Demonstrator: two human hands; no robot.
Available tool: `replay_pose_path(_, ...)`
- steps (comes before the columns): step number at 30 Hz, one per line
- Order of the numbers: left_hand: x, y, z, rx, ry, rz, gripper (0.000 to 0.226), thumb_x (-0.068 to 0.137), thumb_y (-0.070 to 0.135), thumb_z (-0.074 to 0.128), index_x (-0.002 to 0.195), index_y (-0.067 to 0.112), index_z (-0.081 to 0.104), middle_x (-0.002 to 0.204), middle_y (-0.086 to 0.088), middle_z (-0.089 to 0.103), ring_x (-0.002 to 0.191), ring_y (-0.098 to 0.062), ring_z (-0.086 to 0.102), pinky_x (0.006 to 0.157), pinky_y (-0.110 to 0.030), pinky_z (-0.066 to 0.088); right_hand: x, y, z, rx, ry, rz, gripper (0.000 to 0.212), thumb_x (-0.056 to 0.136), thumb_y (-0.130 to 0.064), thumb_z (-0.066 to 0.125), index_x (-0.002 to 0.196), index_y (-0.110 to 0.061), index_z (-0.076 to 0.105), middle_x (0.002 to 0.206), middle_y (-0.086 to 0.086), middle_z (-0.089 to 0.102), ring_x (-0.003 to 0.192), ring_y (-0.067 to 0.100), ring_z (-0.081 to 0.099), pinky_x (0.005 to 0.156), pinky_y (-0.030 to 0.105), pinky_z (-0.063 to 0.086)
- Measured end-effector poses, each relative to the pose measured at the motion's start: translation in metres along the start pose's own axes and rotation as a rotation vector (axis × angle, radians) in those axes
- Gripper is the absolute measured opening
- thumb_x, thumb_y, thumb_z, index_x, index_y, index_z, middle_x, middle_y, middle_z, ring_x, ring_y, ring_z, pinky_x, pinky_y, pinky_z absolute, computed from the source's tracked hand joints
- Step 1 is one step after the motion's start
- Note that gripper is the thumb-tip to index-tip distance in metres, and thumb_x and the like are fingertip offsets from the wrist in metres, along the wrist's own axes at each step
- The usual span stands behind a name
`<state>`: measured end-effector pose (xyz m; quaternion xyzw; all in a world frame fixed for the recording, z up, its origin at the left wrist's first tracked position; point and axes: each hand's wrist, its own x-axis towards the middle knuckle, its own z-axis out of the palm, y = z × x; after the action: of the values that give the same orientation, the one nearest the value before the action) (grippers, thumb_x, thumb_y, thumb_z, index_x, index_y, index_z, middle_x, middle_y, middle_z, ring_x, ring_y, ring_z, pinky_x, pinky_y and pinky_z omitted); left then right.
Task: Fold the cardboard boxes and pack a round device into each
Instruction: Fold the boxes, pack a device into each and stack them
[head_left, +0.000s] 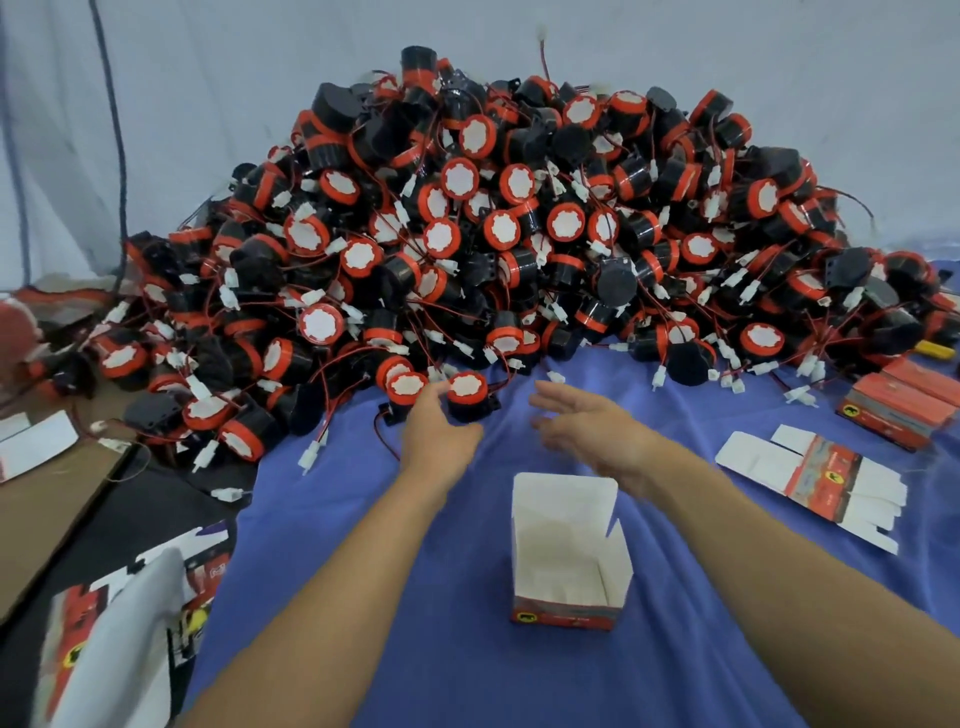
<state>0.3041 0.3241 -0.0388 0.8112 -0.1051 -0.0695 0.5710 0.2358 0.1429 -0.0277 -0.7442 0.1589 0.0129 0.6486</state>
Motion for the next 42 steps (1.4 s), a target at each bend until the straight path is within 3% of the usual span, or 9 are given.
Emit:
replay_pose_path(5, 0.047, -0.008, 0.021, 0.17, -0.018, 0.084, 0.071, 0.09, 0.01, 0.076, 0.151, 0.008, 0.039, 0.147, -0.012, 0.054, 0.135, -0.031, 0.052, 0.107, -0.044, 0.046, 0.056, -0.009, 0.026, -0.16, 0.029, -0.123, 0.06, 0.097, 0.004, 0.056, 0.153, -0.015, 0.045, 0.143, -0.002, 0.057, 0.112, 0.003, 0.063, 0.088, 0.018, 0.053)
replay_pose_path(8, 0.054, -0.022, 0.027, 0.155, 0.032, 0.152, 0.048, 0.09, 0.008, 0.076, 0.132, 0.012, 0.053, 0.126, -0.002, 0.063, 0.117, -0.024, 0.061, 0.091, -0.03, 0.048, 0.07, 0.0, 0.034, -0.242, 0.099, -0.215, 0.05, 0.095, 0.007, 0.057, 0.143, -0.009, 0.055, 0.105, -0.011, 0.059, 0.086, -0.013, 0.059, 0.072, 0.001, 0.045)
replay_pose_path(12, 0.057, -0.032, 0.023, 0.165, 0.065, 0.203, 0.04, 0.087, 0.005, 0.078, 0.114, 0.022, 0.054, 0.106, 0.009, 0.059, 0.099, -0.014, 0.058, 0.071, -0.008, 0.042, 0.071, 0.008, 0.033, -0.21, 0.131, -0.267, 0.058, 0.097, 0.006, 0.056, 0.148, -0.02, 0.05, 0.112, -0.017, 0.06, 0.092, -0.014, 0.057, 0.079, 0.006, 0.046)
replay_pose_path(15, 0.052, -0.025, 0.018, 0.131, 0.008, 0.204, 0.05, 0.084, 0.009, 0.083, 0.127, 0.019, 0.058, 0.121, 0.003, 0.065, 0.108, -0.012, 0.059, 0.084, -0.004, 0.045, 0.061, 0.003, 0.028, -0.226, 0.162, -0.263, 0.042, 0.1, -0.002, 0.059, 0.139, -0.017, 0.062, 0.089, -0.016, 0.064, 0.072, -0.007, 0.057, 0.07, 0.008, 0.044)
replay_pose_path(18, 0.035, -0.008, 0.012, 0.072, -0.037, 0.213, 0.067, 0.081, 0.01, 0.086, 0.141, 0.015, 0.055, 0.133, 0.002, 0.063, 0.121, -0.011, 0.058, 0.098, -0.019, 0.047, 0.04, -0.009, 0.014, -0.2, 0.236, -0.3, 0.033, 0.1, -0.005, 0.061, 0.131, -0.016, 0.068, 0.106, -0.006, 0.069, 0.087, 0.007, 0.063, 0.083, 0.019, 0.052)
replay_pose_path(26, -0.029, 0.068, -0.014, -0.177, -0.205, 0.333, 0.096, 0.071, 0.016, 0.093, 0.152, 0.03, 0.044, 0.124, 0.018, 0.064, 0.105, 0.007, 0.066, 0.081, -0.01, 0.053, -0.054, -0.058, -0.025, -0.24, 0.251, -0.586, 0.029, 0.097, -0.005, 0.068, 0.109, -0.03, 0.073, 0.101, -0.011, 0.075, 0.096, 0.007, 0.07, 0.087, 0.019, 0.054)
replay_pose_path(31, -0.065, 0.093, -0.031, -0.157, -0.352, 0.373, 0.116, 0.054, 0.034, 0.092, 0.154, 0.046, 0.035, 0.145, 0.015, 0.042, 0.107, 0.002, 0.068, 0.084, -0.017, 0.057, -0.12, -0.066, -0.037, -0.27, 0.132, -0.612, 0.03, 0.094, -0.022, 0.075, 0.124, -0.026, 0.07, 0.112, -0.013, 0.073, 0.106, 0.011, 0.068, 0.09, 0.021, 0.053)
replay_pose_path(36, -0.091, 0.084, -0.027, -0.026, -0.464, 0.386, 0.096, 0.064, 0.03, 0.095, 0.148, 0.041, 0.048, 0.135, 0.017, 0.063, 0.117, -0.008, 0.065, 0.098, -0.038, 0.056, -0.155, -0.045, -0.032, -0.418, 0.158, -0.543, 0.049, 0.084, -0.021, 0.085, 0.127, -0.035, 0.065, 0.118, -0.019, 0.066, 0.111, 0.006, 0.061, 0.097, 0.025, 0.053)
replay_pose_path(42, -0.116, 0.061, -0.019, 0.085, -0.36, 0.457, 0.074, 0.068, 0.022, 0.096, 0.131, 0.043, 0.063, 0.13, 0.02, 0.055, 0.111, 0.002, 0.062, 0.091, -0.023, 0.054, -0.17, -0.014, -0.015, -0.522, 0.246, -0.575, 0.044, 0.084, -0.017, 0.084, 0.12, -0.034, 0.066, 0.112, -0.024, 0.065, 0.108, 0.001, 0.06, 0.096, 0.015, 0.046)
